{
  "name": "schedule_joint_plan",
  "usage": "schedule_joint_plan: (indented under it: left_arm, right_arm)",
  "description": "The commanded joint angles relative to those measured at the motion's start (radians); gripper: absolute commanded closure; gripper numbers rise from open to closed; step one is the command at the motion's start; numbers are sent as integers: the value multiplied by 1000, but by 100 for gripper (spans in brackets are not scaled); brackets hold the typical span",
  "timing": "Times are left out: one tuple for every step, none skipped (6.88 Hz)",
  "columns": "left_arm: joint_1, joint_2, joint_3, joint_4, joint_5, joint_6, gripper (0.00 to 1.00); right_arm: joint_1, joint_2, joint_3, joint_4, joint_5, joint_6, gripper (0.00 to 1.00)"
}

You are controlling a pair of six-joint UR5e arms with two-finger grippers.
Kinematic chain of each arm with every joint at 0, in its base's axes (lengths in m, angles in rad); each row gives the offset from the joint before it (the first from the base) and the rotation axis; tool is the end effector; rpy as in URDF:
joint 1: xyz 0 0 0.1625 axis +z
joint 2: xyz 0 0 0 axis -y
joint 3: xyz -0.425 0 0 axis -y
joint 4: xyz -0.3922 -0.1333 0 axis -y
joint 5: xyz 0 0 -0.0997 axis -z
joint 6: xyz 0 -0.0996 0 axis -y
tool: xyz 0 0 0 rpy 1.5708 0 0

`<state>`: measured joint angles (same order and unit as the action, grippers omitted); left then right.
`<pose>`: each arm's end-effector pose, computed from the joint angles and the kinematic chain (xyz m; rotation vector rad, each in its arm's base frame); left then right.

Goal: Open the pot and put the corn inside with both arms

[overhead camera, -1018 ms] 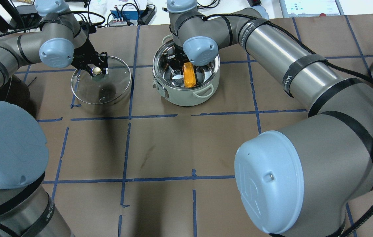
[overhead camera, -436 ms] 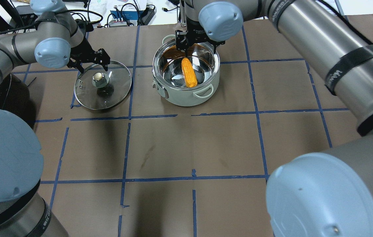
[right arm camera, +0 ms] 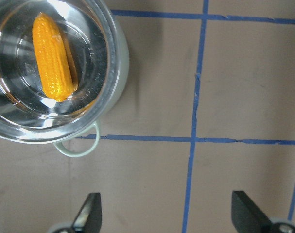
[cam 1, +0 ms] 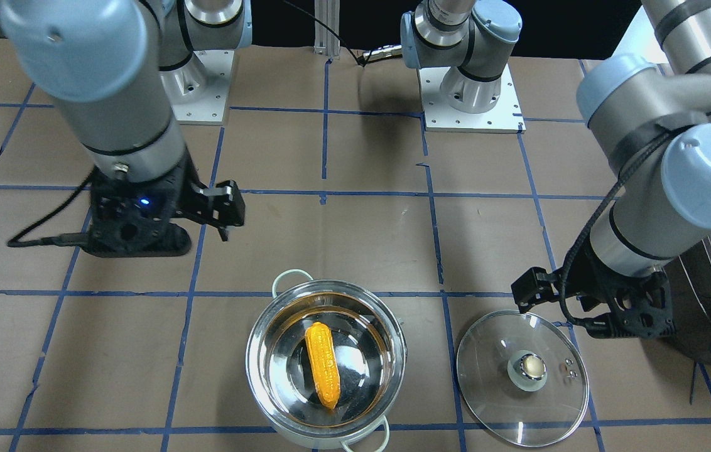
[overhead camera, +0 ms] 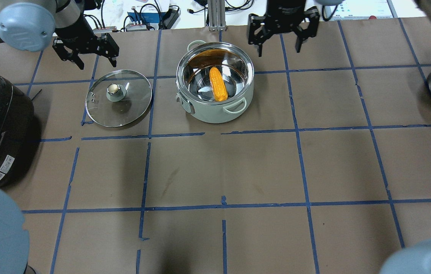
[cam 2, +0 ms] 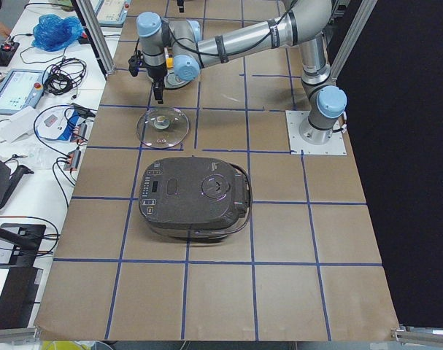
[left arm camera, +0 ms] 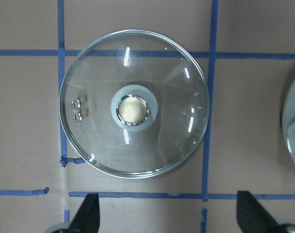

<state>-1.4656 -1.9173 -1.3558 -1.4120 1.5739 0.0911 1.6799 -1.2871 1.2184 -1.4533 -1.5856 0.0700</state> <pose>-0.0655 -0.6460 0.4140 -0.0222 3.1355 -0.0421 0.1969 -0.5870 0.4931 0.0616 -3.1210 -0.0738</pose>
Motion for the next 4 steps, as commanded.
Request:
schedule_joint_plan:
  left_arm:
    - [-85,105,4,-68,3,-2,0]
    - [-100,98,-6,-68,2,-2,0]
    - [-113,128,-14,-68,-12,10,0]
    - [-114,133,-19,-68,-12,12,0]
  right_arm:
    - [-55,-197,198,27,1,-16,10]
    - [-55,-257,255,-11,-8,-15,9]
    - [-55,-259,259,-22,-8,-16,6]
    - [-57,-259,256,-24,-8,-15,0]
